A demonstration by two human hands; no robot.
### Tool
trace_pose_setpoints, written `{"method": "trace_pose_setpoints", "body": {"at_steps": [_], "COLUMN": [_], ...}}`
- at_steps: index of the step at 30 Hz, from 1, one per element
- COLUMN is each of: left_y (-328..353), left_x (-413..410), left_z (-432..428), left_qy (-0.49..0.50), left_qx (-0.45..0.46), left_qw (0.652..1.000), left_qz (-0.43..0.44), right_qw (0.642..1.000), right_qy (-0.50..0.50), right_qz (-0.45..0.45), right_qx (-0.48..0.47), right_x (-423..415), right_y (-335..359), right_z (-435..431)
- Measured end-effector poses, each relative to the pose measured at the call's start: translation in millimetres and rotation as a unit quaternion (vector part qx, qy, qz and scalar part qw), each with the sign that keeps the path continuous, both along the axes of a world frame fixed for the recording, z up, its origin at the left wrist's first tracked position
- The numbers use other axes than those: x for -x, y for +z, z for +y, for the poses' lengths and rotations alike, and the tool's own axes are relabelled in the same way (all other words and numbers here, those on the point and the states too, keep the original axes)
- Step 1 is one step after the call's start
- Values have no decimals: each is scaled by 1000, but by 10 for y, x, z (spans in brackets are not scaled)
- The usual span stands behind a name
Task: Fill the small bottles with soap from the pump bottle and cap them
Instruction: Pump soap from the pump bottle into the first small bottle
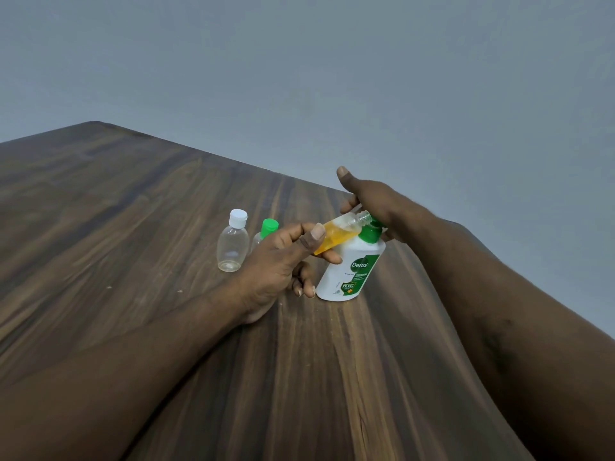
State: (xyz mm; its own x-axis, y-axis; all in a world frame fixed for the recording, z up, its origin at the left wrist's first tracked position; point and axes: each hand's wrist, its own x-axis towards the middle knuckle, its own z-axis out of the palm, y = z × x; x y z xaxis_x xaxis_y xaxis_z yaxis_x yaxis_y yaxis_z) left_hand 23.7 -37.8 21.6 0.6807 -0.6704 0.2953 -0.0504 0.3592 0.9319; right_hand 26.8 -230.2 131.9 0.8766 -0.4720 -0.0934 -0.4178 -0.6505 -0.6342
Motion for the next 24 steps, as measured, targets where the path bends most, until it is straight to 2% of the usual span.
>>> {"method": "trace_pose_setpoints", "body": {"at_steps": [11, 24], "left_y": [2, -15], "left_x": [-2, -9], "left_z": [-9, -3], "left_qy": [-1, 8], "left_qx": [2, -6], "left_qw": [1000, 1000], "left_qz": [-10, -5], "right_qw": [999, 1000], "right_qy": [3, 6], "right_qz": [-32, -4], "right_qx": [-8, -3], "right_x": [42, 7], "right_y": [134, -22], "right_z": [-11, -16]}}
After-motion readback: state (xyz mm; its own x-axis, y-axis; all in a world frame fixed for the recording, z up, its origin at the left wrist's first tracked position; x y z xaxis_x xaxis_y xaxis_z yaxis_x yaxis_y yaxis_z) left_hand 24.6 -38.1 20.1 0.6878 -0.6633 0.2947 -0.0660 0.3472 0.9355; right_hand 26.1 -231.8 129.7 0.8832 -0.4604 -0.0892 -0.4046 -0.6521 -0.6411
